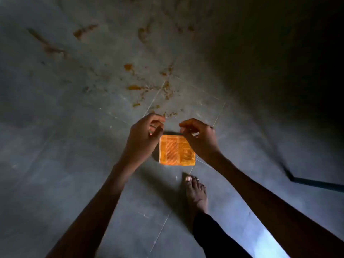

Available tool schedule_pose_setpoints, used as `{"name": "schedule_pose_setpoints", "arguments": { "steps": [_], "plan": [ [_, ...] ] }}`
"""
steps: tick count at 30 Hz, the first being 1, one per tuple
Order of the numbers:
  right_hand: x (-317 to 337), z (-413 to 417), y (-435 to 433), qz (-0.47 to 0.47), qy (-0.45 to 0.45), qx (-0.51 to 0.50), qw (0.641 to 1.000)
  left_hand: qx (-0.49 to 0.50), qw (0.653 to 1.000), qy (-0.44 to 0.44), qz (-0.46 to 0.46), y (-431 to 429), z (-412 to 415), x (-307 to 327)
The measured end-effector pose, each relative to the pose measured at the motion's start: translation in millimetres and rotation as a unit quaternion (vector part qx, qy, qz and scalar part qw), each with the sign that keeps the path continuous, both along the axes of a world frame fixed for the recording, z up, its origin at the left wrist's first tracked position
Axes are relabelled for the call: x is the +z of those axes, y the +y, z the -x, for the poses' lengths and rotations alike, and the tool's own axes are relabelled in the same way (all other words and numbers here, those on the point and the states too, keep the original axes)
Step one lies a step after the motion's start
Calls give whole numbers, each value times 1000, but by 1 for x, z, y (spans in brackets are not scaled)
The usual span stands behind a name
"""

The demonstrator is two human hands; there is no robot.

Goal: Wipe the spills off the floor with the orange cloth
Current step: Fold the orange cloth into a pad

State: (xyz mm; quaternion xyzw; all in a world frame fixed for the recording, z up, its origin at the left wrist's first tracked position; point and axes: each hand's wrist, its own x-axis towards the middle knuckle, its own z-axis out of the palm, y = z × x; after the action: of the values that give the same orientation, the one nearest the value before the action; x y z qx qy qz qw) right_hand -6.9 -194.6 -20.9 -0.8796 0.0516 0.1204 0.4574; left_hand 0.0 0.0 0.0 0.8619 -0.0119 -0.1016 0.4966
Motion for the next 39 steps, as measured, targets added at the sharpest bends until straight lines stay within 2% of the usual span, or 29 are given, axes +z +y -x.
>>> {"name": "schedule_pose_setpoints", "arguments": {
  "steps": [3, 5, 8, 10, 12, 13, 17, 18, 21, 23, 26, 28, 31, 35, 37, 39],
  "plan": [
    [-80, -1, -7, 32, -22, 14, 999, 8, 999, 2, -35, -6, -6, -85],
    [-136, 3, -16, 77, -17, 58, 995, -16, 997, 17, -71, -9, -9, -148],
    [-183, 9, -27, 229, 13, 136, 964, -81, 985, 27, -149, -10, -8, -203],
    [-200, 9, -35, 278, 36, 133, 951, -118, 971, 20, -207, -12, -5, -227],
    [-204, 11, -38, 279, 53, 101, 953, -142, 953, -13, -265, -11, -2, -237],
    [-206, 13, -40, 280, 56, 91, 954, -145, 952, -20, -267, -10, -1, -241],
    [-205, 7, -37, 286, 97, 126, 945, -130, 973, 80, -175, -14, -12, -240],
    [-204, 4, -35, 275, 110, 140, 945, -135, 971, 93, -176, -14, -14, -239],
    [-195, -13, -35, 187, 118, 126, 967, -172, 960, 62, -211, -14, -25, -229],
    [-185, -32, -38, 133, 135, 112, 975, -147, 972, 111, -147, -10, -35, -218],
    [-177, -63, -45, 56, 127, 40, 989, -43, 982, 178, -42, -8, -61, -209],
    [-181, -76, -45, 82, 75, -23, 994, 25, 988, 151, -17, -8, -73, -211],
    [-193, -76, -42, 191, 41, -43, 980, 45, 989, 126, -57, -7, -79, -224],
    [-202, -60, -32, 182, 63, -20, 981, 24, 985, 36, -166, -15, -70, -223],
    [-207, -58, -30, 169, 16, -19, 985, 10, 983, 8, -184, -18, -70, -226],
    [-207, -66, -34, 112, -20, -10, 993, 5, 985, 5, -172, -19, -73, -227]
  ]
}}
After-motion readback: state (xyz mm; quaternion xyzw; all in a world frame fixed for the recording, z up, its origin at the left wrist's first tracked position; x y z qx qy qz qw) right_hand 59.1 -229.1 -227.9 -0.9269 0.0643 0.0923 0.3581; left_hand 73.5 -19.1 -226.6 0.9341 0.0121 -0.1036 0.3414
